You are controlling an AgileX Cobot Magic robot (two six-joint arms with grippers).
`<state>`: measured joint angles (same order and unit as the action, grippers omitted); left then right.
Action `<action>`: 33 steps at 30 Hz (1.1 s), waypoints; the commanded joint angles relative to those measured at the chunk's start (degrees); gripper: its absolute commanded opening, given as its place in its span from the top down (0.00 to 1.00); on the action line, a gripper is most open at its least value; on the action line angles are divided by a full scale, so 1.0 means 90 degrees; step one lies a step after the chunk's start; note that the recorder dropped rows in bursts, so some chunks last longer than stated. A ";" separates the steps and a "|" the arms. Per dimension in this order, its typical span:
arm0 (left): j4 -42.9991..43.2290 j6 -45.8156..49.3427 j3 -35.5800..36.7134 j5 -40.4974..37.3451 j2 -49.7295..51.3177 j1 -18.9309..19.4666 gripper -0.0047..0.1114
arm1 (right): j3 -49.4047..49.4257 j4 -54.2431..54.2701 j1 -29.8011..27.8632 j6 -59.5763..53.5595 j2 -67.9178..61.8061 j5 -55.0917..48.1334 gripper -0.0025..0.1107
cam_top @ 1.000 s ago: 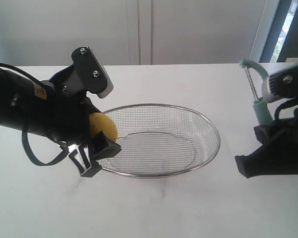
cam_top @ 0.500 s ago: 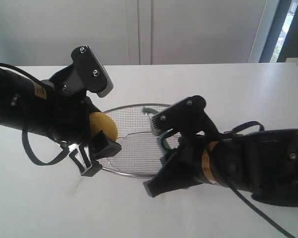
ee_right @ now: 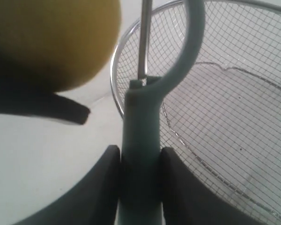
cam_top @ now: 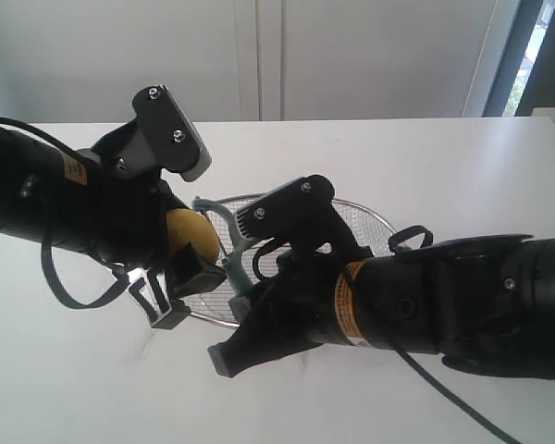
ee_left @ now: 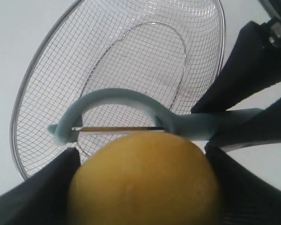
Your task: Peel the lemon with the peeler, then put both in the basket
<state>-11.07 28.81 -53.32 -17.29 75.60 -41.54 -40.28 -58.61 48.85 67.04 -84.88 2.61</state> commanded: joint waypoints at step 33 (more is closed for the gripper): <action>-0.0084 -0.0061 -0.0045 -0.0047 -0.0024 -0.0030 0.96 | -0.0019 0.1192 0.1110 -0.1033 0.2342 -0.3783 0.98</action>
<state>-11.07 28.81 -53.32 -17.29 75.60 -41.54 -40.28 -51.21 58.18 62.21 -66.21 -23.57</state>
